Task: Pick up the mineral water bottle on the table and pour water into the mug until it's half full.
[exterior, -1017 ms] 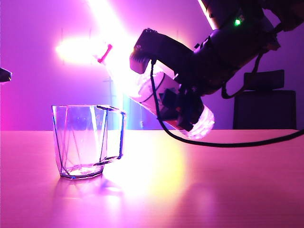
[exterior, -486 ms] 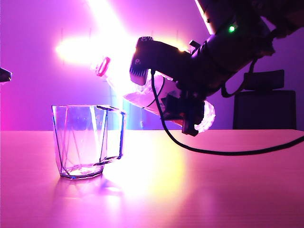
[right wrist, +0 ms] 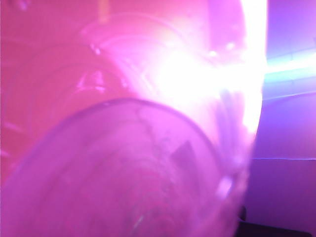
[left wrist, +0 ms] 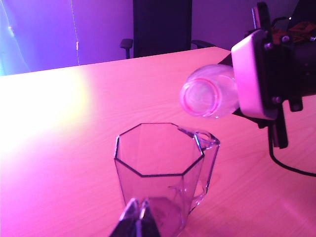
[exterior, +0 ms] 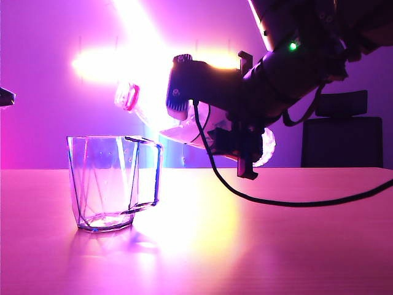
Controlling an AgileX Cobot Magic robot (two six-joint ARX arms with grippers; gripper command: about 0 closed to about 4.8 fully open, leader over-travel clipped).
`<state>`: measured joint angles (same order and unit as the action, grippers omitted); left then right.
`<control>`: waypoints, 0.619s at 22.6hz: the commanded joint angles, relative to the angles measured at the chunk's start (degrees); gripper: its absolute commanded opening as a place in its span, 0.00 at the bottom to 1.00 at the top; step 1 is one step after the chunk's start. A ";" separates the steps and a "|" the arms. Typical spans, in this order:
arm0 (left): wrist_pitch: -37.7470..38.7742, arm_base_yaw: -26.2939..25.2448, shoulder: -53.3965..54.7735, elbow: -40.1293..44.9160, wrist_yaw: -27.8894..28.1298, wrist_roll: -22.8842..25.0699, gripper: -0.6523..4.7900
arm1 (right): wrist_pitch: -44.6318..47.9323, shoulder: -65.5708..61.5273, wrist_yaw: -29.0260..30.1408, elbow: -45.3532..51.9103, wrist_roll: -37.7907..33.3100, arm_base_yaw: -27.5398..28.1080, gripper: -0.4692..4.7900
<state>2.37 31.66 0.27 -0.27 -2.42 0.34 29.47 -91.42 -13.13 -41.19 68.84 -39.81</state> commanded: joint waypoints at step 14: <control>-0.72 0.02 0.07 -0.24 -0.22 -0.15 0.12 | 5.07 -2.34 -2.91 -4.72 6.43 -0.11 0.54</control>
<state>2.35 31.66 0.27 -0.27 -2.42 0.34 30.74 -93.91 -15.11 -44.14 75.00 -39.88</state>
